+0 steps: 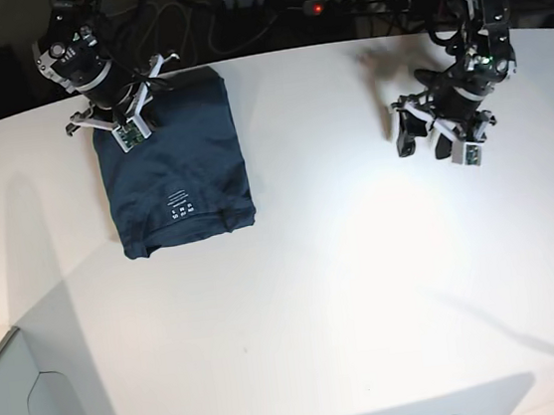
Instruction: Fold the T-shirt properly
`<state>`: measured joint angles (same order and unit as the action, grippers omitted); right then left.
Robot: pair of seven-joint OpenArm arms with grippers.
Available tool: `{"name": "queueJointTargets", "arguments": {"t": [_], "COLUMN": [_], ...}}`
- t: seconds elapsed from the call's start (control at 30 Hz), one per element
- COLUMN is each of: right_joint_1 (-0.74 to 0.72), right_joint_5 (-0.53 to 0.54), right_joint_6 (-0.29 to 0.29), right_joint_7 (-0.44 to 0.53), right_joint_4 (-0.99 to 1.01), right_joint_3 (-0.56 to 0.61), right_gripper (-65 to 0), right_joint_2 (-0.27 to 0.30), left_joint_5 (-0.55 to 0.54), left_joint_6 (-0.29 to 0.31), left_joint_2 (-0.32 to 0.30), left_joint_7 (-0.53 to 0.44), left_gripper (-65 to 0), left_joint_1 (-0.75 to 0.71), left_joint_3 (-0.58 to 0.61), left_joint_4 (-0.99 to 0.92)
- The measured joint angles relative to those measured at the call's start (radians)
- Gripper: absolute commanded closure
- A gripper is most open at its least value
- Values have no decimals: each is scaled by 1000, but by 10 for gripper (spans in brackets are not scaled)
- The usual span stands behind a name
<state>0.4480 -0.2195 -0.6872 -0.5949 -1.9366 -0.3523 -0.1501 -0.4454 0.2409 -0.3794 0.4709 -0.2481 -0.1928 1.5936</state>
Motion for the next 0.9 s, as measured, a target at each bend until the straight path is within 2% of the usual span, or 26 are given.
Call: {"name": "queueJointTargets", "arguments": {"t": [0.17,0.27,0.33,0.47,0.53,0.67,0.77,0.9], "right_joint_1": [-30,-38,-25,10,13,8,5,-13], "right_joint_5": [7,5,-13,4,14,-11,-2,-2], "right_joint_6": [0,0,0,0,0,0,0,0], "right_joint_7": [9,8,2,53,57,36,42,49], "right_joint_4": [69,73,14,-155,-167,-114,-58,23], "right_joint_3": [-1,0,-3,-16,-45,-145,-151,-149], "right_gripper": [0,0,0,0,0,0,0,0], "right_joint_2": [0,0,0,0,-1,1,0,0], "left_joint_5": [0,0,1,0,1,-3,1,0], "left_joint_6": [3,3,3,3,3,11,4,4], "left_joint_2": [54,61,62,64,69,121,179,215], "left_joint_7": [-1,-3,-3,-1,-1,0,-2,1], "left_gripper": [-393,-393,-392,-380,-322,-120,0,0], "left_joint_1": [-36,-58,-85,-140,-158,-204,-221,-227], "left_joint_3": [-112,-151,-166,-187,-191,-237,-312,-381], "left_joint_4": [57,84,98,147,172,216,227,218]}}
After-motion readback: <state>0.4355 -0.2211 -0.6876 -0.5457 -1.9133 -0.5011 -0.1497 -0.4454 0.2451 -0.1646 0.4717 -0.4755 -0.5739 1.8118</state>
